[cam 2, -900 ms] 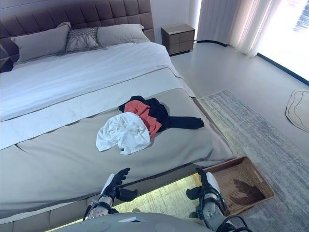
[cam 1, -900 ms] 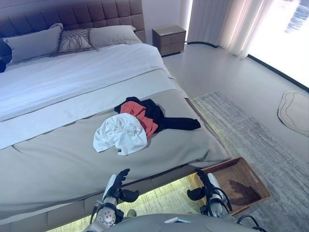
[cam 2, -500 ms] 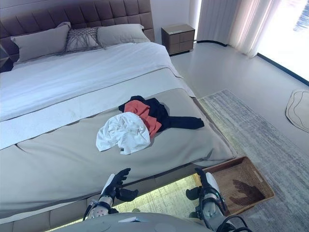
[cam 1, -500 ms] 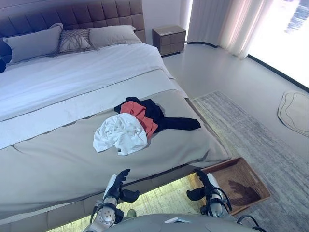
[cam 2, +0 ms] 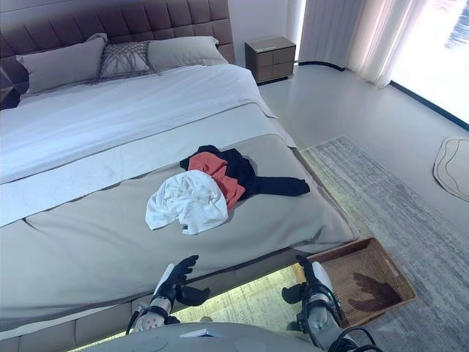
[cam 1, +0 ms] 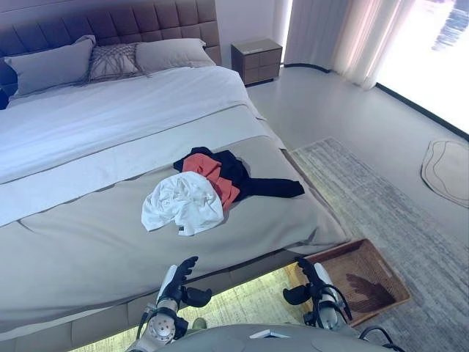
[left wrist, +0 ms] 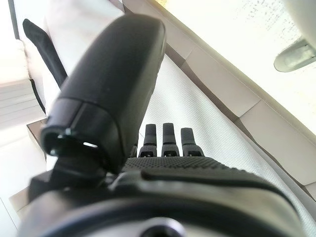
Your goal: Pick up the clothes from the bed and place them into the basket
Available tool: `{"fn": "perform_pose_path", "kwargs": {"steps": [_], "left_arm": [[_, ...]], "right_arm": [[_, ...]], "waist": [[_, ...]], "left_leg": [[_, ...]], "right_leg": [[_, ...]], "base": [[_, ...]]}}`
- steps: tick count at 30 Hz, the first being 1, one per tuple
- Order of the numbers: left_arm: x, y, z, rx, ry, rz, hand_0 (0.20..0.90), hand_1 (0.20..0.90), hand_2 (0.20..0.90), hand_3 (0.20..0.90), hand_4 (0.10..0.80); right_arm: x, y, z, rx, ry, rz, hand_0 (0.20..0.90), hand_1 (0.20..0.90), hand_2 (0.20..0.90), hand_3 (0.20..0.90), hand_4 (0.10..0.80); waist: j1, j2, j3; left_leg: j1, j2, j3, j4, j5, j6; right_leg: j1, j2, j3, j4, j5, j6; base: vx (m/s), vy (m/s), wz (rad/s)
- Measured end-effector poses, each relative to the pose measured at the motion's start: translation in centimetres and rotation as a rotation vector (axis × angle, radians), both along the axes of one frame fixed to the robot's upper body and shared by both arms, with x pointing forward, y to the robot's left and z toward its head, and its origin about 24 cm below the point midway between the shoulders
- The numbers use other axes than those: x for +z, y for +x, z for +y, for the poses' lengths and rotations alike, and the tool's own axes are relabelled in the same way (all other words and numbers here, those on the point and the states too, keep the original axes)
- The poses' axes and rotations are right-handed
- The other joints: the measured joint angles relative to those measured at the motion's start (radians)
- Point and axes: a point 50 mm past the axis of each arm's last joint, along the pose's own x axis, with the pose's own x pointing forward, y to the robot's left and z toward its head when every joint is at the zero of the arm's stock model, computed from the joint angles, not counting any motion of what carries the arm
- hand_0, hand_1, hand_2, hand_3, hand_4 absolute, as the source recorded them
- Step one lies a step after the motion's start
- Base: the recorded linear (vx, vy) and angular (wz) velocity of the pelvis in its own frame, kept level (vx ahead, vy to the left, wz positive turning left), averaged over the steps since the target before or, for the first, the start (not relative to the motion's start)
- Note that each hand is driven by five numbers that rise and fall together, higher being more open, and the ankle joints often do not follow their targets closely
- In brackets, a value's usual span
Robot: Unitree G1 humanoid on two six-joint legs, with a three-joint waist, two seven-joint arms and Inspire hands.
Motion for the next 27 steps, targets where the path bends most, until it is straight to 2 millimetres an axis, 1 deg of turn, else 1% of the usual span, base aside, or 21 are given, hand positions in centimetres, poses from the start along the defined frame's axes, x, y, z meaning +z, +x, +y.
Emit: {"fn": "perform_pose_path", "kwargs": {"steps": [17,22,24,27], "left_arm": [[0.0,0.0,0.1,0.007,0.008,-0.004,0.9,0.9,0.9,0.9,0.8],[0.3,0.4,0.5,0.059,0.066,-0.056,0.9,0.9,0.9,0.9,0.8],[0.6,0.7,0.9,0.079,0.077,-0.083,0.9,0.9,0.9,0.9,0.8],[1.1,1.3,1.4,0.083,0.082,-0.122,0.9,0.9,0.9,0.9,0.8]], "right_arm": [[0.0,-0.1,-0.1,-0.012,-0.017,0.004,0.9,0.9,0.9,0.9,0.8],[0.0,0.0,-0.2,-0.019,-0.035,-0.009,0.9,0.9,0.9,0.9,0.8],[0.3,0.3,-0.3,-0.014,-0.053,-0.027,0.9,0.9,0.9,0.9,0.8],[1.3,1.8,-0.8,0.052,-0.104,-0.083,0.9,0.9,0.9,0.9,0.8]], "waist": [[0.001,-0.001,-0.001],[0.002,0.0,0.0],[0.003,0.0,0.0],[0.013,0.002,0.002]], "left_leg": [[0.0,0.0,-0.001,0.0,0.0,0.0],[0.003,0.0,-0.005,0.0,0.0,0.0],[0.003,0.0,-0.01,0.0,0.0,0.0],[-0.001,0.0,-0.017,0.0,0.0,0.0]], "right_leg": [[0.001,0.0,-0.001,0.0,0.001,-0.001],[0.007,0.0,-0.005,0.0,0.001,-0.001],[0.015,0.0,-0.013,0.0,-0.001,0.001],[0.017,0.0,-0.022,0.0,-0.002,0.003]], "base": [[0.0,0.0,0.0],[0.022,-0.003,0.03],[0.045,-0.003,0.1],[0.059,0.01,0.08]]}}
